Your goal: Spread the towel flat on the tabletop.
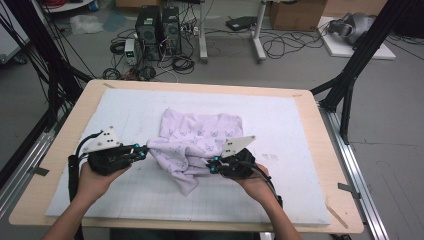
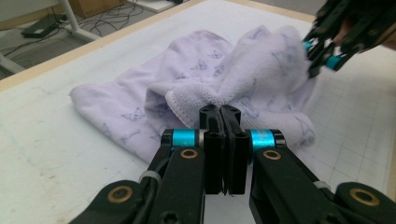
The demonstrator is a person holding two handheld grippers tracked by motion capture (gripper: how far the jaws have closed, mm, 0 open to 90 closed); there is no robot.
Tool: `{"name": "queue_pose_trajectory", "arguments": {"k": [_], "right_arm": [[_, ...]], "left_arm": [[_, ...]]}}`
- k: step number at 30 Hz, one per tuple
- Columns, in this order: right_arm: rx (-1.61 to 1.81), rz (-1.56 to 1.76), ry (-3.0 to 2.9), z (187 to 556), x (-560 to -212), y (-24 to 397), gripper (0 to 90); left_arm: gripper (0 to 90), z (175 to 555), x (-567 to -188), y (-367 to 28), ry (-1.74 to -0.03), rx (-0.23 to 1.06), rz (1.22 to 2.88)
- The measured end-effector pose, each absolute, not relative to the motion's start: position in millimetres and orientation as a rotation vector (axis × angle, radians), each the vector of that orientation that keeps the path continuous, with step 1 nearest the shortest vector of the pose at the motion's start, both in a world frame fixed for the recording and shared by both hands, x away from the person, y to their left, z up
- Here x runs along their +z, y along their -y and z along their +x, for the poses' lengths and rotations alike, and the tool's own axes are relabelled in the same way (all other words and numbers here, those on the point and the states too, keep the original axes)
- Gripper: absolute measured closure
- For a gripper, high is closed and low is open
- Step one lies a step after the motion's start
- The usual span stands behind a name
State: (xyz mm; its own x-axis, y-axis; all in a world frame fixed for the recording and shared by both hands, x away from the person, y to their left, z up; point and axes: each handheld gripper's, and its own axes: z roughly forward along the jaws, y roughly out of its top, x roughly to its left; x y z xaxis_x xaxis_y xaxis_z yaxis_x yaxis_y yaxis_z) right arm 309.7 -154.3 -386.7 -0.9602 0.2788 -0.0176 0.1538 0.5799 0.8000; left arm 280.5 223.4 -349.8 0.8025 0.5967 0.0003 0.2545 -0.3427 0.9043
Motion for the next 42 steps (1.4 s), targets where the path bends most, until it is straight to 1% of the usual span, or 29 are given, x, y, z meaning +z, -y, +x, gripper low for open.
{"name": "queue_pose_trajectory", "arguments": {"k": [6, 9, 13, 14, 15, 17, 21, 23, 26, 29, 32, 36, 38, 39, 40, 42], "right_arm": [[1.415, 0.253, -2.657, 270.3, -347.4, 164.6, 84.9], [1.401, 0.207, -2.671, 257.6, -340.0, 163.3, 84.1], [1.32, 0.258, -2.74, 271.6, -364.6, 149.6, 73.2], [1.317, 0.28, -2.732, 277.6, -371.3, 148.1, 72.1], [1.329, 0.304, -2.727, 282.7, -375.1, 148.4, 70.3], [1.387, 0.382, -2.697, 295.4, -379.8, 155.2, 69.8], [1.366, 0.443, -2.649, 299.0, -381.2, 175.7, 69.8], [1.34, 0.461, -2.664, 296.1, -386.7, 183.7, 69.6], [1.321, 0.436, -2.693, 288.4, -398.8, 188.5, 69.2], [1.312, 0.413, -2.718, 280.9, -409.8, 183.9, 68.6], [1.248, 0.385, -2.767, 280.6, -421.9, 169.6, 67.1], [1.194, 0.396, -2.772, 288.0, -431.6, 147.1, 62.4], [1.172, 0.398, -2.765, 291.4, -434.4, 137.8, 63.3], [1.164, 0.395, -2.768, 293.1, -436.5, 133.7, 65.7], [1.149, 0.391, -2.766, 293.6, -438.3, 130.6, 69.3], [1.13, 0.375, -2.756, 293.9, -438.6, 128.2, 79.8]], "left_arm": [[87.9, 270.1, -335.1, -235.6, -0.634, 0.434, 1.927], [87.8, 277.7, -342.3, -236.8, -0.663, 0.432, 1.951], [87.6, 302.9, -365.8, -230.7, -0.749, 0.428, 1.992], [87.1, 308.0, -370.1, -229.7, -0.765, 0.422, 1.995], [85.7, 314.9, -375.6, -229.1, -0.79, 0.41, 1.994], [77.8, 321.0, -379.5, -230.9, -0.799, 0.393, 1.988], [67.7, 313.1, -377.2, -234.7, -0.775, 0.393, 1.985], [64.6, 303.4, -377.1, -235.7, -0.751, 0.392, 1.991], [62.5, 287.2, -384.2, -232.5, -0.701, 0.355, 2.014], [62.2, 274.7, -398.7, -222.2, -0.66, 0.296, 2.057], [62.2, 272.1, -415.4, -209.3, -0.635, 0.238, 2.11], [61.7, 276.7, -432.7, -196.9, -0.628, 0.2, 2.172], [61.7, 278.6, -438.9, -191.9, -0.628, 0.208, 2.203], [62.2, 278.5, -441.2, -189.8, -0.63, 0.214, 2.201], [65.0, 278.5, -442.0, -188.6, -0.623, 0.229, 2.202], [74.3, 279.5, -441.7, -187.5, -0.625, 0.245, 2.205]]}}
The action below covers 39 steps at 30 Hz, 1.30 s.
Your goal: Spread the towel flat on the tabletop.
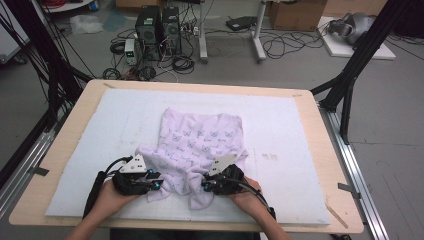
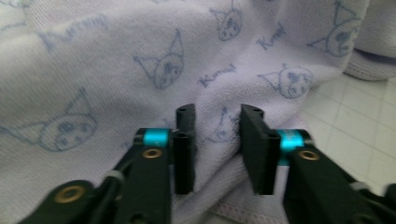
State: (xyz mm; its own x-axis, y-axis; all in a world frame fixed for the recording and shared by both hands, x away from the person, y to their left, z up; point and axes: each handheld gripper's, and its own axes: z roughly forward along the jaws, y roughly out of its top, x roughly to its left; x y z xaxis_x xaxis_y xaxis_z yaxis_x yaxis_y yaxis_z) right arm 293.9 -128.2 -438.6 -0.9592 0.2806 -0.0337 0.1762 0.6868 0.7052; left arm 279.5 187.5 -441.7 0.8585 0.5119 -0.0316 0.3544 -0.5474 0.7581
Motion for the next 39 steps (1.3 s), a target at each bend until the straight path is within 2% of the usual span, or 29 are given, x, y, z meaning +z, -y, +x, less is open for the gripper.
{"name": "queue_pose_trajectory", "arguments": {"k": [2, 3, 16, 21, 25, 33, 37, 39], "right_arm": [[1.144, 0.376, -2.773, 295.5, -437.8, 130.4, 84.1], [1.159, 0.381, -2.783, 296.2, -437.3, 132.1, 84.6], [1.28, 0.372, -2.683, 246.2, -371.8, 196.9, 84.4], [1.26, 0.329, -2.688, 236.6, -356.6, 198.0, 84.0], [1.201, 0.367, -2.705, 258.7, -373.0, 189.7, 83.5], [1.085, 0.54, -2.735, 331.1, -412.8, 178.3, 83.4], [1.098, 0.597, -2.761, 343.6, -423.7, 179.5, 81.9], [1.114, 0.606, -2.749, 343.6, -422.2, 181.9, 77.8]], "left_arm": [[82.4, 279.6, -440.2, -187.4, -0.627, 0.247, 2.21], [83.7, 278.7, -438.9, -187.9, -0.621, 0.257, 2.21], [84.8, 234.4, -381.2, -225.0, -0.588, 0.29, 2.074], [84.7, 230.6, -375.9, -222.7, -0.572, 0.312, 2.089], [84.3, 250.1, -394.1, -219.1, -0.628, 0.32, 2.099], [84.0, 305.5, -419.1, -206.7, -0.732, 0.357, 2.134], [83.0, 321.4, -429.9, -200.0, -0.751, 0.334, 2.16], [78.9, 322.0, -429.2, -202.2, -0.762, 0.331, 2.149]]}}
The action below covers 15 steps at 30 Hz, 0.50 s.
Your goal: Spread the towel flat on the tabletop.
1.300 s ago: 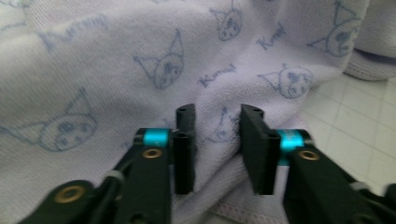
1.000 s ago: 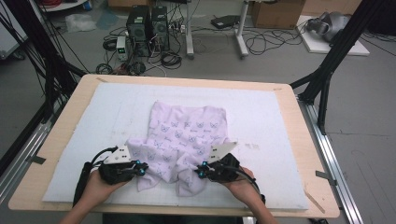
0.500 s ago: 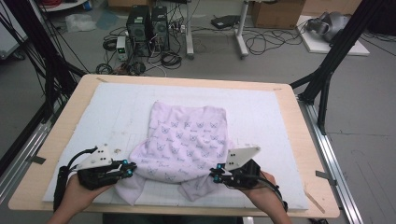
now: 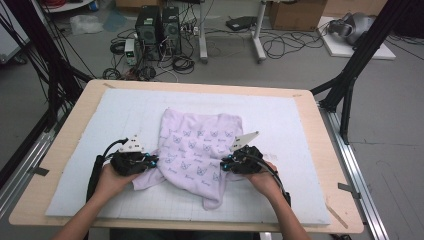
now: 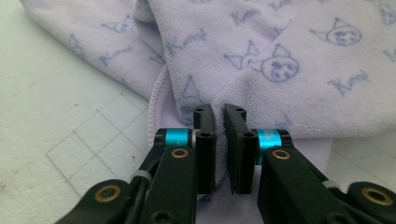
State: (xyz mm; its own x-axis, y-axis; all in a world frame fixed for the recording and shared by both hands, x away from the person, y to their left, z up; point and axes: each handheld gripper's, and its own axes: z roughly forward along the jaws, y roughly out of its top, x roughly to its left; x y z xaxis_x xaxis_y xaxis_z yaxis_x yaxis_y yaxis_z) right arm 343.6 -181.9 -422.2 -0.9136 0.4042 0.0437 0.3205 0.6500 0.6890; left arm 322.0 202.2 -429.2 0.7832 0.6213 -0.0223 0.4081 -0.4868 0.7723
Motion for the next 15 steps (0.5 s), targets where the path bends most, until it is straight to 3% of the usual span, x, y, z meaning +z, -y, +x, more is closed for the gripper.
{"name": "queue_pose_trajectory", "arguments": {"k": [6, 11, 15], "right_arm": [[1.222, 0.58, -2.646, 324.9, -399.9, 192.7, 69.4], [1.322, 0.477, -2.604, 295.6, -387.0, 195.3, 67.6], [1.297, 0.405, -2.661, 283.5, -401.9, 186.4, 66.7]], "left_arm": [[65.6, 305.2, -410.2, -219.3, -0.732, 0.349, 2.094], [62.3, 279.5, -404.9, -234.0, -0.709, 0.351, 2.078], [60.6, 264.4, -415.1, -238.6, -0.692, 0.328, 2.109]]}}
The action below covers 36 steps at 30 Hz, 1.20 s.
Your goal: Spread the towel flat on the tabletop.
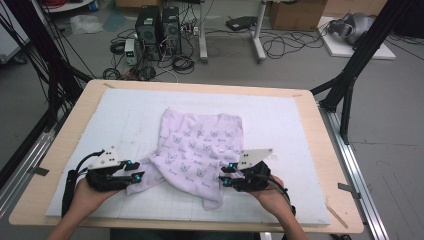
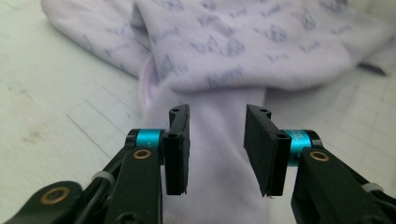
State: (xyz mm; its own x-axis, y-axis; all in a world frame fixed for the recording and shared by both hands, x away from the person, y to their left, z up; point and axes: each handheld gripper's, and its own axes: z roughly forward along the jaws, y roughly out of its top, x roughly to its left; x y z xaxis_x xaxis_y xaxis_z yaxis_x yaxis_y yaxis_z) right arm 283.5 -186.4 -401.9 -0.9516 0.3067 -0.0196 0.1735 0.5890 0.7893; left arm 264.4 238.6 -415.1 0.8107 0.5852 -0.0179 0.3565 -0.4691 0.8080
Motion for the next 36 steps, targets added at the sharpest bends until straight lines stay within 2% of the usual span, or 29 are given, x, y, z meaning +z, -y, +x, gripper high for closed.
{"name": "queue_pose_trajectory", "arguments": {"k": [7, 9, 10, 12, 14, 17, 24, 33, 34, 35, 36], "right_arm": [[1.141, 0.381, -2.773, 291.0, -432.5, 164.5, 65.0], [1.119, 0.39, -2.792, 292.9, -438.3, 161.2, 66.5], [1.14, 0.4, -2.781, 293.3, -439.5, 162.0, 69.6], [1.148, 0.413, -2.806, 294.5, -440.5, 163.8, 82.2], [1.173, 0.425, -2.808, 293.9, -442.0, 164.8, 87.3], [1.164, 0.4, -2.809, 290.6, -438.8, 165.4, 88.4], [1.301, 0.367, -2.744, 268.9, -414.3, 183.2, 88.7], [1.427, 0.308, -2.706, 216.8, -374.5, 219.8, 88.7], [1.472, 0.308, -2.7, 210.9, -369.4, 224.5, 88.6], [1.498, 0.304, -2.688, 206.5, -365.3, 228.2, 88.0], [1.508, 0.302, -2.672, 204.9, -363.0, 230.5, 87.0]], "left_arm": [[60.2, 271.2, -440.4, -224.7, -0.693, 0.274, 2.203], [64.6, 273.2, -441.7, -223.8, -0.688, 0.294, 2.202], [70.6, 273.8, -441.5, -223.6, -0.693, 0.303, 2.204], [79.7, 275.1, -441.0, -225.0, -0.691, 0.285, 2.205], [83.4, 273.8, -440.2, -224.3, -0.688, 0.292, 2.207], [85.1, 268.1, -436.7, -225.8, -0.677, 0.286, 2.198], [85.2, 239.5, -412.2, -237.9, -0.64, 0.283, 2.151], [84.8, 192.7, -385.5, -246.9, -0.559, 0.22, 2.118], [83.7, 188.2, -383.4, -248.6, -0.549, 0.213, 2.111], [78.5, 185.4, -382.2, -249.9, -0.547, 0.218, 2.099], [68.5, 184.4, -382.0, -250.5, -0.553, 0.224, 2.092]]}}
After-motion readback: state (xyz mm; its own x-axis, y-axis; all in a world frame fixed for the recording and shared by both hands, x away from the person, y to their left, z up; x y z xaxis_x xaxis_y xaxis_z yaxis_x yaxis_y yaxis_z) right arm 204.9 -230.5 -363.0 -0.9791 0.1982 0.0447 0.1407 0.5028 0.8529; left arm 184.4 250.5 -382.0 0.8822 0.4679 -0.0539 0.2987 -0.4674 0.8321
